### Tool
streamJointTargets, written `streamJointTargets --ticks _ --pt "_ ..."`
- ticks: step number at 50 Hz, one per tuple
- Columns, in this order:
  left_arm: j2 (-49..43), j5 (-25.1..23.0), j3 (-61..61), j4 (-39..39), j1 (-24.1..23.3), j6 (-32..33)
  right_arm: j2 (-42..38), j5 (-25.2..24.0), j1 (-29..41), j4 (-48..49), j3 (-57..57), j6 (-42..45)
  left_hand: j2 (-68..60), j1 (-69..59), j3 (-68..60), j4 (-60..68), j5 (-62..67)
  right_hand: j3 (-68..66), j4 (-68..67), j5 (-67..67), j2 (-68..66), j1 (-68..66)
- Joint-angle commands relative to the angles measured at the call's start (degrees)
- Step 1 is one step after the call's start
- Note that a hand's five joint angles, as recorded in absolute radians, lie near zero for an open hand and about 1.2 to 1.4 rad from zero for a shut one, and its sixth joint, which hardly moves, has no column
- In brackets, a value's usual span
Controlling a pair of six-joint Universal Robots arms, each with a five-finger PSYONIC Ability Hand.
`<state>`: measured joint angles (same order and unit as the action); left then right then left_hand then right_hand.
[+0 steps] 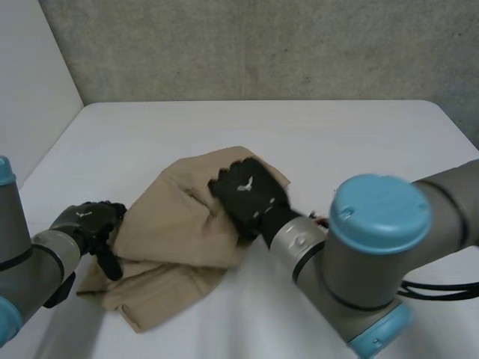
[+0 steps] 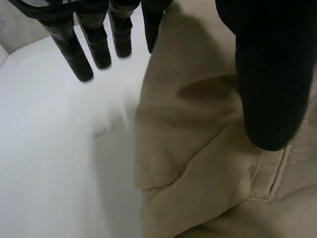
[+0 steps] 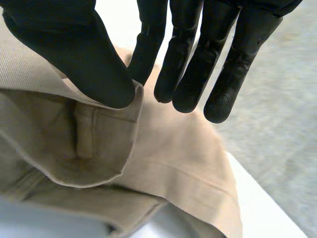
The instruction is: Fold the shorts.
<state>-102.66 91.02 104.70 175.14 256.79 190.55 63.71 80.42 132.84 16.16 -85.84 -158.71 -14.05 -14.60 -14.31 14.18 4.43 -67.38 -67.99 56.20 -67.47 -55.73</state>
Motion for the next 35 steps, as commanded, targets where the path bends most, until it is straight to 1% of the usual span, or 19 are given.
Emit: streamJointTargets --ticks 1,2,3,7,11,14,15,16,19,20,23,24,26,27,28,29,31,32,35 --pt "-5.0 0.1 -0.7 4.6 -3.1 -1.1 3.6 1.3 -1.4 -1.7 -1.8 -5.3 -50.1 -49.6 -49.9 50.0 49.7 44.2 44.8 -43.0 44.3 32.6" --pt "-5.1 0.3 -0.8 5.6 -3.5 -1.5 3.9 1.5 -1.4 -2.1 -2.0 -5.3 -60.3 -59.8 -60.1 60.2 59.9 53.2 53.8 -52.0 53.3 41.5" --pt "-5.1 0.6 -1.0 6.6 -3.6 -1.8 4.2 1.6 -1.4 -2.5 -2.1 -5.3 -65.9 -65.3 -65.6 65.8 65.5 57.4 58.0 -56.2 57.5 45.7" --pt "-3.0 1.6 -3.3 12.4 -3.9 -1.7 6.0 1.7 -2.1 -5.2 -2.7 -5.3 -65.9 -65.4 -65.7 65.8 65.6 57.4 58.0 -56.2 57.5 45.7" --pt "4.1 4.3 -8.6 16.0 -3.7 -1.3 6.6 1.7 -4.4 -6.5 -3.4 -5.2 -65.9 -65.4 -65.7 65.8 65.6 57.4 58.0 -56.2 57.5 45.7" --pt "8.2 5.1 -14.9 18.0 -3.7 0.3 7.9 1.8 -5.9 -6.6 -3.7 -5.2 -65.9 -65.4 -65.7 65.8 65.6 57.4 58.0 -56.2 57.5 45.7" --pt "8.8 5.2 -16.7 18.4 -3.7 1.1 9.8 1.8 -7.7 -6.6 -4.0 -5.4 -65.9 -65.4 -65.7 65.8 65.6 57.4 58.0 -56.2 57.5 45.7" --pt "9.4 5.2 -20.6 19.7 -3.7 2.9 10.4 1.8 -8.4 -6.6 -4.2 -5.4 -65.9 -65.4 -65.7 65.8 65.6 57.4 58.0 -56.2 57.5 45.7" --pt "9.6 5.2 -26.0 21.6 -3.8 5.3 12.3 1.9 -11.2 -6.5 -4.5 -5.6 -65.9 -65.4 -65.7 65.8 65.6 57.4 58.0 -56.2 57.5 45.7" --pt "9.3 4.9 -28.7 22.8 -4.9 6.6 13.0 1.8 -11.8 -6.5 -4.6 -5.7 -65.9 -65.4 -65.7 65.8 65.6 57.4 58.0 -56.2 57.5 45.7" --pt "9.0 4.5 -31.8 24.2 -7.3 7.6 15.2 1.9 -14.0 -6.6 -4.6 -5.8 -65.9 -65.4 -65.7 65.8 65.6 57.4 58.0 -56.2 57.5 45.7" --pt "8.4 3.5 -32.8 25.3 -10.0 7.7 15.6 1.9 -14.6 -6.6 -4.6 -5.8 -65.9 -65.4 -65.7 65.8 65.6 57.4 58.0 -56.2 57.5 45.7" --pt "6.9 1.2 -32.8 26.4 -12.9 7.7 15.9 1.8 -15.3 -6.6 -4.6 -5.9 -65.9 -65.4 -65.7 65.8 65.6 57.4 58.0 -56.2 57.5 45.7" --pt "6.9 1.2 -32.8 26.4 -12.9 7.7 16.3 1.8 -15.9 -6.6 -4.5 -5.9 -65.9 -65.4 -65.7 65.8 65.6 57.4 58.0 -56.2 57.5 45.7" --pt "4.0 -3.0 -31.8 27.4 -17.2 8.2 17.1 1.8 -17.1 -6.6 -4.5 -6.0 -65.9 -65.4 -65.7 65.8 65.6 57.4 58.0 -56.2 57.5 45.7" --pt "3.0 -4.5 -31.1 27.4 -18.5 8.1 17.1 1.8 -17.1 -6.6 -4.5 -6.0 -65.9 -65.4 -65.7 65.8 65.6 57.4 58.0 -56.2 57.5 45.7" --pt "1.2 -6.5 -29.6 27.3 -20.9 8.0 18.9 1.8 -19.6 -6.6 -4.5 -6.0 -65.9 -65.4 -65.7 65.8 65.6 57.4 58.0 -56.2 57.5 45.7" --pt "-0.6 -8.2 -27.6 27.1 -22.9 8.0 19.1 1.8 -20.2 -6.6 -4.4 -6.0 -65.9 -65.4 -65.7 65.8 65.6 57.4 58.0 -56.2 57.5 45.7" --pt "-3.7 -9.5 -23.9 27.1 -25.7 8.2 19.7 1.7 -21.6 -6.7 -4.4 -5.9 -65.9 -65.4 -65.7 65.8 65.6 57.4 58.0 -56.2 57.5 45.7"
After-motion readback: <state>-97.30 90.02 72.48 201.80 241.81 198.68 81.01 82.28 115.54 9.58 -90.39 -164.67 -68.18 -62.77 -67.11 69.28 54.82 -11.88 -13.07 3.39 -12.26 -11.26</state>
